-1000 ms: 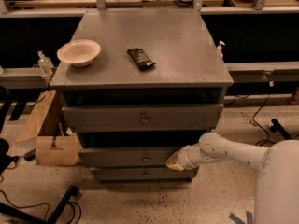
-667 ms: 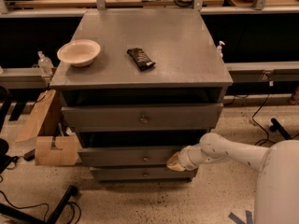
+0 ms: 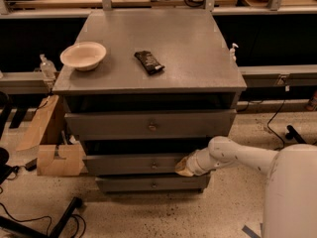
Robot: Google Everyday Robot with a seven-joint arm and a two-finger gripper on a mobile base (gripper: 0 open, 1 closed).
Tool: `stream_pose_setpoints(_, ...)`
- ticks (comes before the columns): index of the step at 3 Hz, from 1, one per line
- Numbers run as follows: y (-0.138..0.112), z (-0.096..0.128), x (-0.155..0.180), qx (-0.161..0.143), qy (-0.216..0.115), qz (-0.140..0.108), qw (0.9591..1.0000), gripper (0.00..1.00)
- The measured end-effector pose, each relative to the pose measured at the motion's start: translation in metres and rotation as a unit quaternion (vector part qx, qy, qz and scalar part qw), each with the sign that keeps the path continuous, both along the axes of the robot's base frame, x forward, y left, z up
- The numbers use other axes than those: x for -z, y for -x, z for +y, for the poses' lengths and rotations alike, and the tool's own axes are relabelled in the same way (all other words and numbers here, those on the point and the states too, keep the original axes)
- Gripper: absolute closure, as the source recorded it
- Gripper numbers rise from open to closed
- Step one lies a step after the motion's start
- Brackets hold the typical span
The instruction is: Close middle drawer
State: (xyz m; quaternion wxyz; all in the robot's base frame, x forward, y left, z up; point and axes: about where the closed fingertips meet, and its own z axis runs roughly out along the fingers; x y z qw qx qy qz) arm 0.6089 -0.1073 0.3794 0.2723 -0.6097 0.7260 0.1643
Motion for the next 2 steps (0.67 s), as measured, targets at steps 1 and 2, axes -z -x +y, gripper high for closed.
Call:
stream_pose_setpoints(1, -0.0125, 0.0030, 0.0001, 0.004, 0.005, -0.005, 1.0000, 1.00)
stream_pose_setpoints(2, -0.0159, 0.0050, 0.0034, 0.006, 0.007, -0.002, 1.0000, 1.00)
